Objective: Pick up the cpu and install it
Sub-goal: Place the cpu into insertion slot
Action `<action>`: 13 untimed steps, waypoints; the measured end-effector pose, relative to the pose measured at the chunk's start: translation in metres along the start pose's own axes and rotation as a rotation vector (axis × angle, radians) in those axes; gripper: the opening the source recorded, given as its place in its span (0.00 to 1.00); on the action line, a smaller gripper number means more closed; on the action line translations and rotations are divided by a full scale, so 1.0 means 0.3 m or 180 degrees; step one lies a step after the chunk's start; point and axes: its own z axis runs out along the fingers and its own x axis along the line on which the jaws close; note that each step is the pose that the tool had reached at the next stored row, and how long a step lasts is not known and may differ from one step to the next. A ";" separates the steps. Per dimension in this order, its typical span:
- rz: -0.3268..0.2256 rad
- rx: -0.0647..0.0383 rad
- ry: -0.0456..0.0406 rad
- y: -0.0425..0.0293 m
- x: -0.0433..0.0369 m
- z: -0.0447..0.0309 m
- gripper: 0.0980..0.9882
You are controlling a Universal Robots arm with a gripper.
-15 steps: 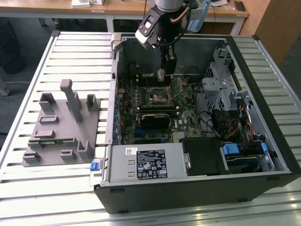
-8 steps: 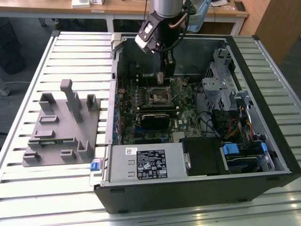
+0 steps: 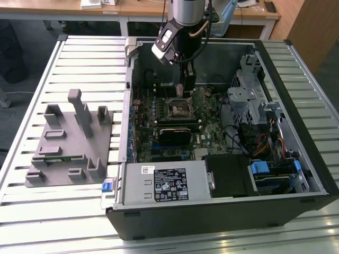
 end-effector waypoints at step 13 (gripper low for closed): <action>0.0026 0.0000 -0.0002 -0.009 0.011 0.052 0.48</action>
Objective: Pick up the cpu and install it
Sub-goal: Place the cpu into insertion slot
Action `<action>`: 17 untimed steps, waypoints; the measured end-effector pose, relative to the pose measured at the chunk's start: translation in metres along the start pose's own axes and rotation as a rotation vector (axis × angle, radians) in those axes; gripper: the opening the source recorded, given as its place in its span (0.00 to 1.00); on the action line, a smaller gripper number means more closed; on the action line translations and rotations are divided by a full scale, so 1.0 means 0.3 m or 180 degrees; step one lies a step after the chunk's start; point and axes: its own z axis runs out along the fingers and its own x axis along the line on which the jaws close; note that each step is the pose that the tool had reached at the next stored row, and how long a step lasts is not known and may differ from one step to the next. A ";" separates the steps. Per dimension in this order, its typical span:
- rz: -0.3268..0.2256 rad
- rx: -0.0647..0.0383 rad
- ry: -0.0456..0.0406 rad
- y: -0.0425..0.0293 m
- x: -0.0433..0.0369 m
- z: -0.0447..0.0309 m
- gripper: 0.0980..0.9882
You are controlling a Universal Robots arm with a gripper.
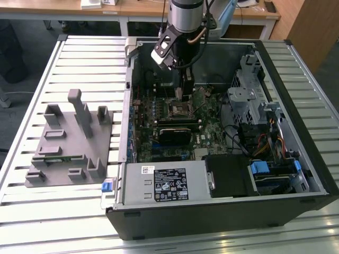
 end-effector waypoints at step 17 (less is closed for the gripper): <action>0.0047 0.0001 -0.0004 -0.022 0.021 0.071 0.48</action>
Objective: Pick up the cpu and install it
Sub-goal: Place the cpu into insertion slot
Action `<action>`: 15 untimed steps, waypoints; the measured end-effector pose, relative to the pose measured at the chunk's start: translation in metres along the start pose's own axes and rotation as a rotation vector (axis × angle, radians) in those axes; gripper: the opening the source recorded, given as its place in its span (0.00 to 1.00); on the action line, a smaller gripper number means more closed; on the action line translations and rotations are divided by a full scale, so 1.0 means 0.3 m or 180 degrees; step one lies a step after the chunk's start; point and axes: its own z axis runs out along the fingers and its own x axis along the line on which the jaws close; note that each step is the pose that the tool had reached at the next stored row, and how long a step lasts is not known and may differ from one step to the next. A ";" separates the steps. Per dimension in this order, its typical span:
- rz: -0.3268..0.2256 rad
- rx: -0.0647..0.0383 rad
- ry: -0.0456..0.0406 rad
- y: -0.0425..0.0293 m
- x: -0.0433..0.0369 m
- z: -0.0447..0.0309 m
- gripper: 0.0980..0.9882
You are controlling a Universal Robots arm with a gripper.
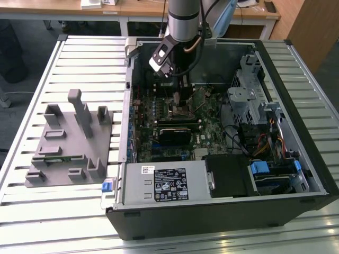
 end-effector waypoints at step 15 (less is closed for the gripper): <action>0.0011 0.0014 -0.0001 -0.005 0.003 0.060 0.48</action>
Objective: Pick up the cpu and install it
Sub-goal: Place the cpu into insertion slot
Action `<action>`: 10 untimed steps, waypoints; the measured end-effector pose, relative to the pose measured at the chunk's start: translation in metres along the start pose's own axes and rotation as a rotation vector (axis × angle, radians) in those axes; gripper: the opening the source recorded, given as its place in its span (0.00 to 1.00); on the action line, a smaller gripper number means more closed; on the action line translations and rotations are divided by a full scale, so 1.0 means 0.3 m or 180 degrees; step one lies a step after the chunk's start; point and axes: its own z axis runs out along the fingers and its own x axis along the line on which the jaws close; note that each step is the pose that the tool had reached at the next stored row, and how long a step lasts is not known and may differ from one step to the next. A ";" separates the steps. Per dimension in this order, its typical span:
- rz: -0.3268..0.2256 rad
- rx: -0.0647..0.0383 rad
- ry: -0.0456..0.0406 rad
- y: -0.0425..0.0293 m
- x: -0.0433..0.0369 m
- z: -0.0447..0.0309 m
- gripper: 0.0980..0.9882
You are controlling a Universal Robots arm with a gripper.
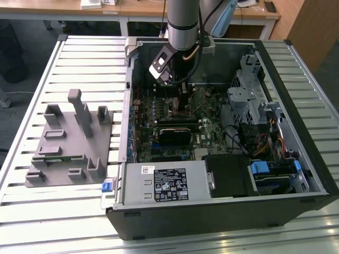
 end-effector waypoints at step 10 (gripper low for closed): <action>0.0031 0.0003 -0.0002 -0.002 0.001 0.022 0.48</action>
